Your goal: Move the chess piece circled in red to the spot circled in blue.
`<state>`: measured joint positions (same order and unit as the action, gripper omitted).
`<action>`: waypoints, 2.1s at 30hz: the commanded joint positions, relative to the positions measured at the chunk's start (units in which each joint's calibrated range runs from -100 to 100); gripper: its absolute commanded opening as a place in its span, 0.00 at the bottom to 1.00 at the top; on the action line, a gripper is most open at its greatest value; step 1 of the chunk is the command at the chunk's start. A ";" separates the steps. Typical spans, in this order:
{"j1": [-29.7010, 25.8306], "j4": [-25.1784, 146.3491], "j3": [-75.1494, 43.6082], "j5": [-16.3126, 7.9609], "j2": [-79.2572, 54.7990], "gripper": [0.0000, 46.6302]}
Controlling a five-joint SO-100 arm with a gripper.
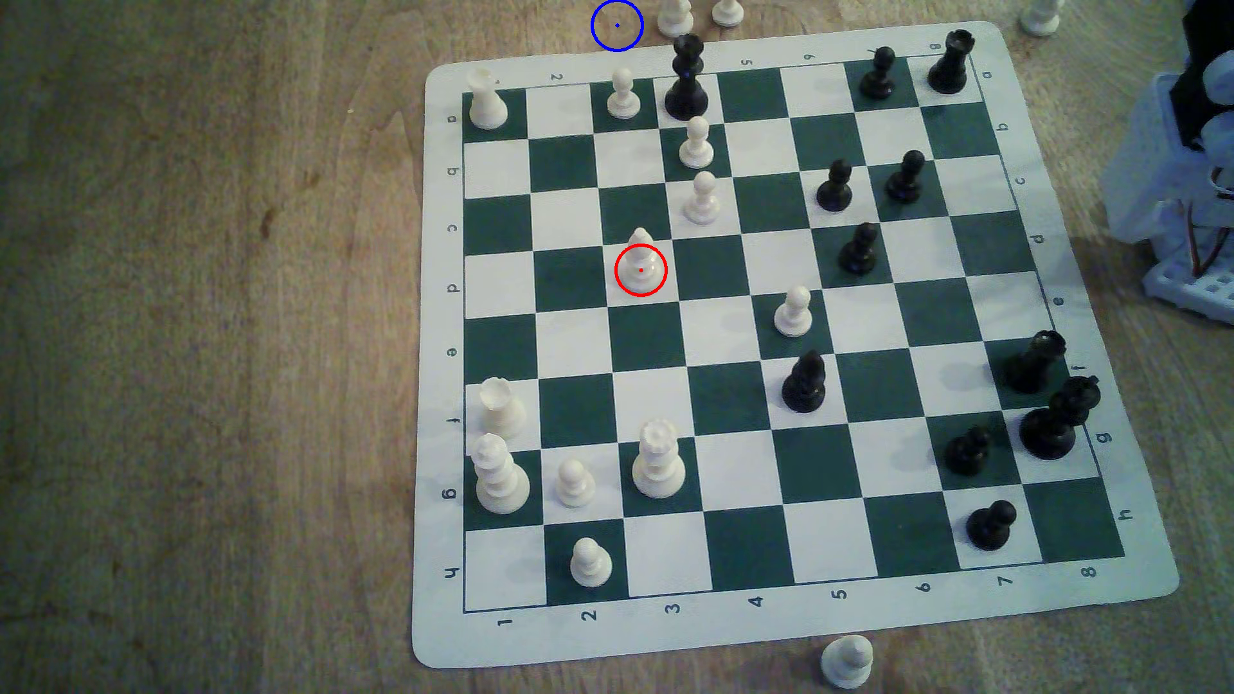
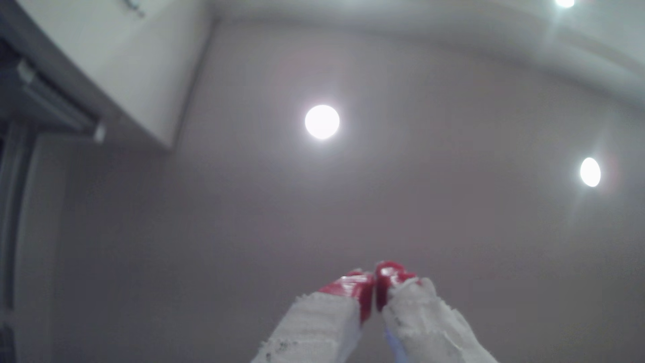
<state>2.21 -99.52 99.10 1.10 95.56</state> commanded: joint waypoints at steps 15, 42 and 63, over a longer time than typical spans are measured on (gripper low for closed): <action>-0.45 1.82 0.90 -0.20 0.28 0.00; -7.34 104.52 -20.86 -2.00 -11.09 0.04; -5.22 128.19 -48.87 -1.47 -58.21 0.51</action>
<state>-2.95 25.50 57.34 -0.85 38.67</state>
